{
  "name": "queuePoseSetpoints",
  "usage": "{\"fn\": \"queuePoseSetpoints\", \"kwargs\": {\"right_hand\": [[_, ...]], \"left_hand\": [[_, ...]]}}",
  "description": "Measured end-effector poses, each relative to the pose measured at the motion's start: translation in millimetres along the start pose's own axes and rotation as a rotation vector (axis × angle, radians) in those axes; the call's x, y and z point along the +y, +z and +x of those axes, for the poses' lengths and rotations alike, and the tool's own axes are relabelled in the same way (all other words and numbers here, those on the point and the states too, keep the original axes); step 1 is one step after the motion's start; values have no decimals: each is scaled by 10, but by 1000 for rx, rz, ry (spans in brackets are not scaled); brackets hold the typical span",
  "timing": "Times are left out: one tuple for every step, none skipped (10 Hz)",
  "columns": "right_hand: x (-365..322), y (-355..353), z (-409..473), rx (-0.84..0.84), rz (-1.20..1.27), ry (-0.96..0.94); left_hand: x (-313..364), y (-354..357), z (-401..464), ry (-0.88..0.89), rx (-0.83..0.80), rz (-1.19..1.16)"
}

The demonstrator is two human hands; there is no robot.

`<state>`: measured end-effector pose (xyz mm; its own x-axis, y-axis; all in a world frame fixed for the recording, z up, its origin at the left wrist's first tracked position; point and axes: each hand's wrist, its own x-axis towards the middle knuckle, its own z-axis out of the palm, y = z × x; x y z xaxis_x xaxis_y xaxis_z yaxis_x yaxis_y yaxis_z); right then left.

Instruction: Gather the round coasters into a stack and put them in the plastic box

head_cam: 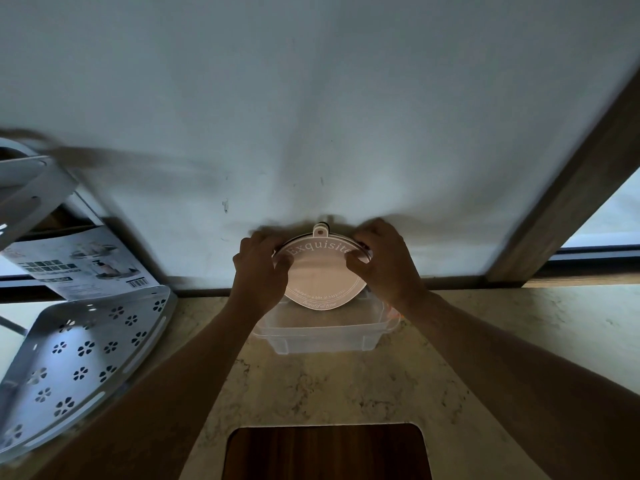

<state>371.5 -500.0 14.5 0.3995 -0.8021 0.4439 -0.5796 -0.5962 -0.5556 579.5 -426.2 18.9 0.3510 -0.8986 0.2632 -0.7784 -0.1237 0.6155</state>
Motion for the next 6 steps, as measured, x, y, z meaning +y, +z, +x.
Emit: {"fn": "queuePoseSetpoints", "kwargs": {"right_hand": [[7,3,4,22,3,6],[16,2,4,30,-7,11],[2,-4,-3,8,-10,7],[-44,-61,-8,-46,-35,20],[-70,-118,-4,-80,-65,13],[-86,-180,17,-152,-66,47]], "left_hand": [[4,7,1,18,-6,17],[1,23,-12,50,11,25],[1,13,-12,54,7,28],[57,-15,-20,21,-21,37],[128,-33,-20,-29,-11,-10],[145,-117,28,-86,-26,-37]]}}
